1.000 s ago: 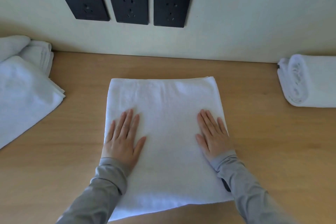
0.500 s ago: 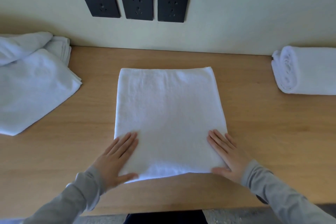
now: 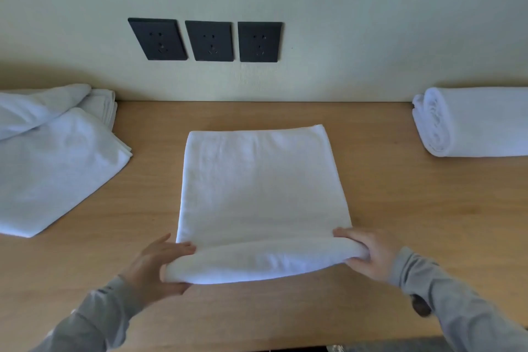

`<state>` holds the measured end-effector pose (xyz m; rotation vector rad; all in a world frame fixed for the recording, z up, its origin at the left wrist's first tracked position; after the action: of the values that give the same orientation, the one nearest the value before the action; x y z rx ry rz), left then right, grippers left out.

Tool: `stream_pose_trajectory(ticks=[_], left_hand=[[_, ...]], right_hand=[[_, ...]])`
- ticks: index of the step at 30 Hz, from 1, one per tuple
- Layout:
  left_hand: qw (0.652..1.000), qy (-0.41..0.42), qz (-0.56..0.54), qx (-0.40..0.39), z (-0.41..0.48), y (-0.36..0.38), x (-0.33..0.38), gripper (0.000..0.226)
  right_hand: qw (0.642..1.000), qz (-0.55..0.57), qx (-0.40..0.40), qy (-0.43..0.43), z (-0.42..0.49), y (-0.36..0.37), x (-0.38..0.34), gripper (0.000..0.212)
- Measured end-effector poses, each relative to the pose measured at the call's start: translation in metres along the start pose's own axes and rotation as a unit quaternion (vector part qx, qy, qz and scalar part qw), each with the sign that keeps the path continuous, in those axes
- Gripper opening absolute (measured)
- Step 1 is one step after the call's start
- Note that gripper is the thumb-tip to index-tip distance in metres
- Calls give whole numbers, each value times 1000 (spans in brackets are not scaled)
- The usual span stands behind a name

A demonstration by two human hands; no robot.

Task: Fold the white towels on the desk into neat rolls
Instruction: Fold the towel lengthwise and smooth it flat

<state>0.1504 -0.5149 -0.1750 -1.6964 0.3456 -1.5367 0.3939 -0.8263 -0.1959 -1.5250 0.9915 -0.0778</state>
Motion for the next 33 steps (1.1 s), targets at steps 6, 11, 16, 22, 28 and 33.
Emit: stream_pose_trajectory(ticks=[6,11,16,22,28,33], left_hand=[[985,-137,-103,-12,28,-42,4,34],[907,-280,-206,237,85,-46,-10,60],[820,-491,-171,239,142,-23,-63,103],[879,-441,-27,179,162,9,-85,75],[885,-420,32,199,163,20,-94,59],[883,-418,22,214,163,24,-101,51]], right_hand=[[970,221,47,89,12,-65,-12,20],[896,344,195,204,75,-82,-6,13],[874,303,287,247,142,-79,3,21],[870,295,270,288,184,-40,32,23],[906,115,265,310,197,-25,46,55],[892,85,304,325,202,-22,51,48]])
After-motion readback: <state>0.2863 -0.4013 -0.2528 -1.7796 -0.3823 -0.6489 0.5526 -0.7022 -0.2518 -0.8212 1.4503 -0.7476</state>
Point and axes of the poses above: each hand's wrist, its own z-axis towards the middle knuckle, its own y-axis out of the palm, x = y × z, the point moved 5 cm from there along z, towards the middle knuckle, and after that the axes turned 12 degrees about x, right-handed, at the moved point
